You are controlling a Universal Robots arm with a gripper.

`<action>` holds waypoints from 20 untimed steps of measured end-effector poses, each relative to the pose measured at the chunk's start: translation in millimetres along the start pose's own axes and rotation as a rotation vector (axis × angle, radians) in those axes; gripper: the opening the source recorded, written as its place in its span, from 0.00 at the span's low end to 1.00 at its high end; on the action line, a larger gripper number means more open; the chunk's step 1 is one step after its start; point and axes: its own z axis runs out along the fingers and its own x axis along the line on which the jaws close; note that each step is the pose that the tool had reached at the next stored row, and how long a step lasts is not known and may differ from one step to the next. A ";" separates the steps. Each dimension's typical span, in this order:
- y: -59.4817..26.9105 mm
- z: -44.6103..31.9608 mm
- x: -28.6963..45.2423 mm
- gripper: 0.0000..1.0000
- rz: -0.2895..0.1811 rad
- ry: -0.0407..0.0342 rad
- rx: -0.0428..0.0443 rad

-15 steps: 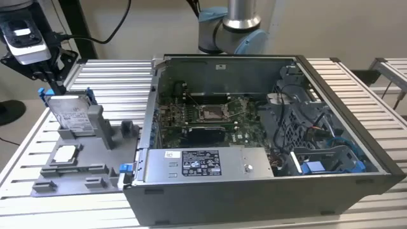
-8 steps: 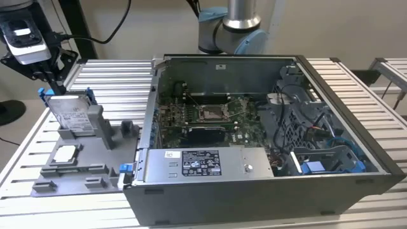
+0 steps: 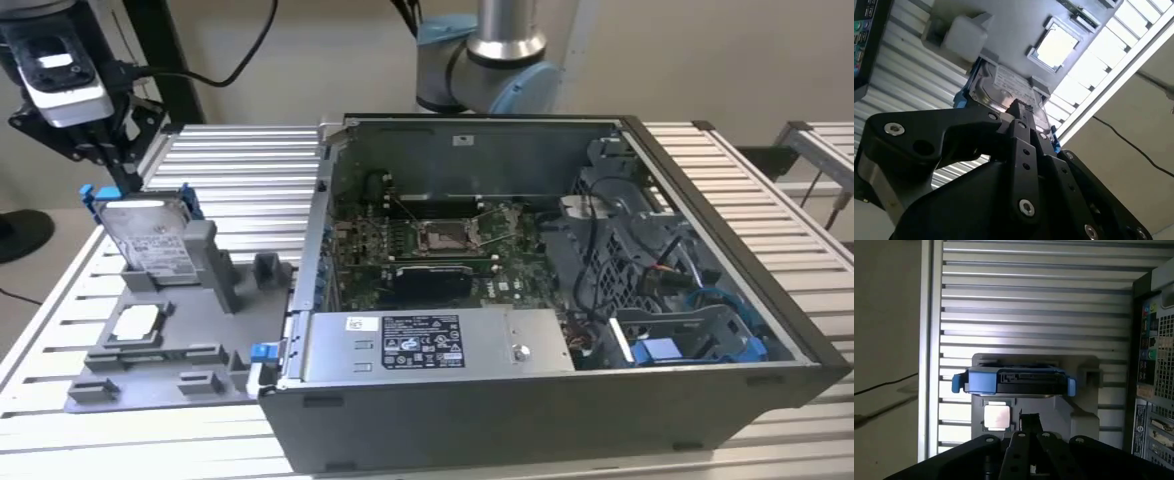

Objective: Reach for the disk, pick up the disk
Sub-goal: 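Reach for the disk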

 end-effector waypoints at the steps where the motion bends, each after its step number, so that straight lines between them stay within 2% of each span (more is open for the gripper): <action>1: 4.2 0.1 -0.1 0.00 0.000 0.0001 0.0001; 3: 12.3 0.5 1.0 0.00 0.000 0.0002 0.0001; 5: 16.4 1.0 5.0 0.00 0.000 0.0000 -0.0001; 13: 17.1 1.6 27.3 0.00 -0.004 -0.0002 0.0001; 17: 17.3 1.9 34.9 0.00 -0.006 0.0000 0.0001; 20: 17.4 2.0 36.6 0.00 -0.006 -0.0001 0.0001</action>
